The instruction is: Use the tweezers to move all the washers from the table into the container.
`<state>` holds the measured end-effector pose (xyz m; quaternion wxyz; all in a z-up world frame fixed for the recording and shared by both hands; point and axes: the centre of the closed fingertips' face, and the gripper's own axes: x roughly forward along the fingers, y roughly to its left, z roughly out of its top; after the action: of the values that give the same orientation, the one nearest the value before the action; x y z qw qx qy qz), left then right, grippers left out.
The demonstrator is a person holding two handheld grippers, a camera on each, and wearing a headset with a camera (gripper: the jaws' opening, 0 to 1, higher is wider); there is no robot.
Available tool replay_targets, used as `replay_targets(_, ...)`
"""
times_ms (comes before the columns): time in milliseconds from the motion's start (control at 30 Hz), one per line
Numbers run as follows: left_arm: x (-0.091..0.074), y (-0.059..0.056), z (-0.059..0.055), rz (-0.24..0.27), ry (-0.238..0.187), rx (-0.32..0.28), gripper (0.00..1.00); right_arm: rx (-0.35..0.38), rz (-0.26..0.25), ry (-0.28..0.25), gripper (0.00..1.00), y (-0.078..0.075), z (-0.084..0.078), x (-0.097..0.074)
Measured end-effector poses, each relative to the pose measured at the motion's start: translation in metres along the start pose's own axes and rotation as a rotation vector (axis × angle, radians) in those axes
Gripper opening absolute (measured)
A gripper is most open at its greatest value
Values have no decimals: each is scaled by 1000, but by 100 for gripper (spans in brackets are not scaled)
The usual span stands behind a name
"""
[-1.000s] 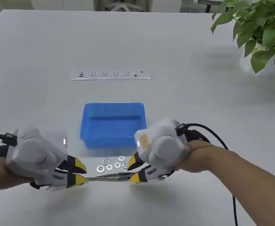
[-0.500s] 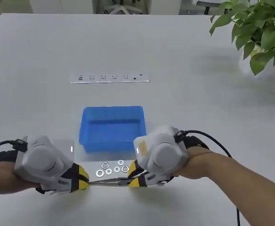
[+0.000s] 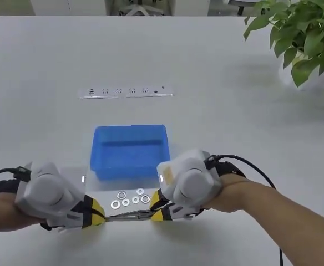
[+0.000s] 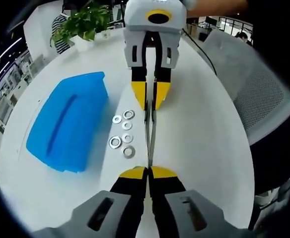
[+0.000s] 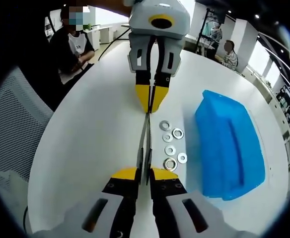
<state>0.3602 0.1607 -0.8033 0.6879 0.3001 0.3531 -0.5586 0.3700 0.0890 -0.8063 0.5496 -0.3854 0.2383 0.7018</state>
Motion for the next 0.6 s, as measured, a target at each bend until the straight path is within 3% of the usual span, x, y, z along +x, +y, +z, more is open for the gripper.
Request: replay_targets(600, -13, -7, 5, -4, -7, 19, 6, -1, -14, -19, 14, 2, 10, 5)
